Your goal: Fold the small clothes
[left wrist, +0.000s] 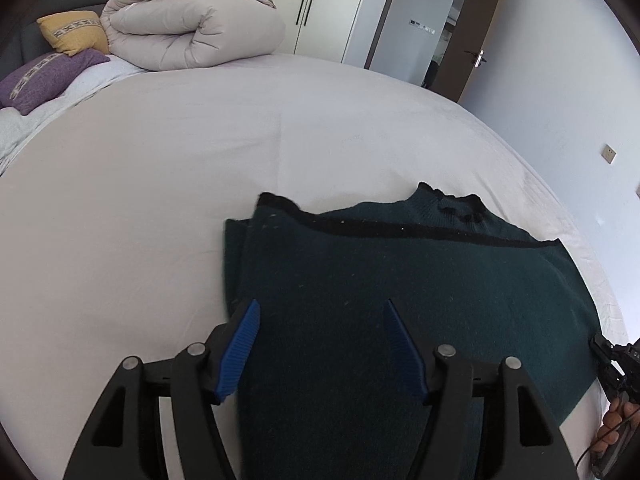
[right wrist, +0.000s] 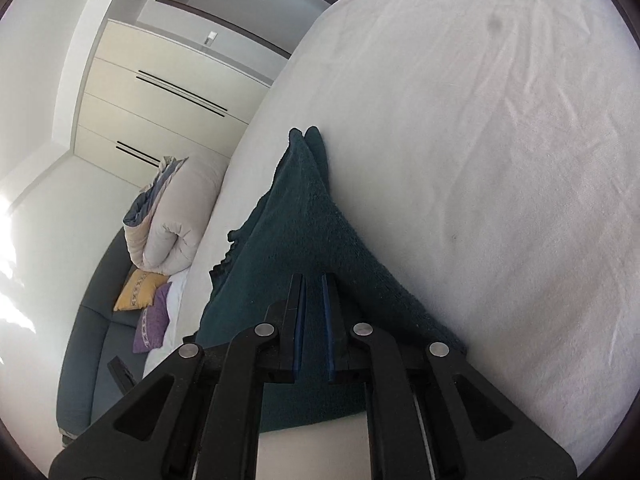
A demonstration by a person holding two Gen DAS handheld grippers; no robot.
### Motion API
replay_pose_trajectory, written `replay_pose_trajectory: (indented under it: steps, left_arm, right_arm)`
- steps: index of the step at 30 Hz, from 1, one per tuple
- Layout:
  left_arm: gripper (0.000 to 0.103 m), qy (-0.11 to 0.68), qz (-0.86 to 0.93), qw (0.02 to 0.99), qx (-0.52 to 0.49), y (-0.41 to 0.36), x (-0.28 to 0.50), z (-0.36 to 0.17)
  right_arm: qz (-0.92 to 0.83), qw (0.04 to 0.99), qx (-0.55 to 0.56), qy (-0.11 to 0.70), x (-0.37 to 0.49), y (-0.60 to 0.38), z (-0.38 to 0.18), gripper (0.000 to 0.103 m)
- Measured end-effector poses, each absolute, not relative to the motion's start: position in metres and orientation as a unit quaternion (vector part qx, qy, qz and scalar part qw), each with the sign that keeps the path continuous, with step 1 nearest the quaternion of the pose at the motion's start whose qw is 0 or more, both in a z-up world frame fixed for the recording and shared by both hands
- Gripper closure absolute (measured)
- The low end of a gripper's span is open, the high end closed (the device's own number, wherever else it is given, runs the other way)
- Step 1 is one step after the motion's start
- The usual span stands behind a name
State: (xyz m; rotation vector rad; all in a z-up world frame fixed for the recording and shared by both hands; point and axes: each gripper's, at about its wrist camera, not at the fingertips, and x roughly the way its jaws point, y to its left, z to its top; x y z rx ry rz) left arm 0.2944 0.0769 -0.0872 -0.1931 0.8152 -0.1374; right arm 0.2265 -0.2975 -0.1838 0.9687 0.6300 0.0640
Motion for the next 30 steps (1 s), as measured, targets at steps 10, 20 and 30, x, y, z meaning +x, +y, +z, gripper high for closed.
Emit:
replay_pose_trajectory:
  steps: [10, 20, 30]
  left_arm:
    - [0.019, 0.420, -0.099, 0.850, -0.303, 0.153, 0.230, -0.113]
    - [0.023, 0.468, -0.124, 0.819, -0.307, 0.139, 0.251, -0.125]
    - [0.058, 0.528, -0.168, 0.758, -0.345, 0.125, 0.264, -0.136]
  right_arm:
    - [0.108, 0.869, 0.365, 0.316, 0.201, -0.233, -0.102, 0.026]
    - [0.197, 0.842, 0.353, 0.356, 0.238, -0.166, -0.076, 0.026]
    - [0.257, 0.807, 0.367, 0.384, 0.285, -0.117, -0.086, 0.027]
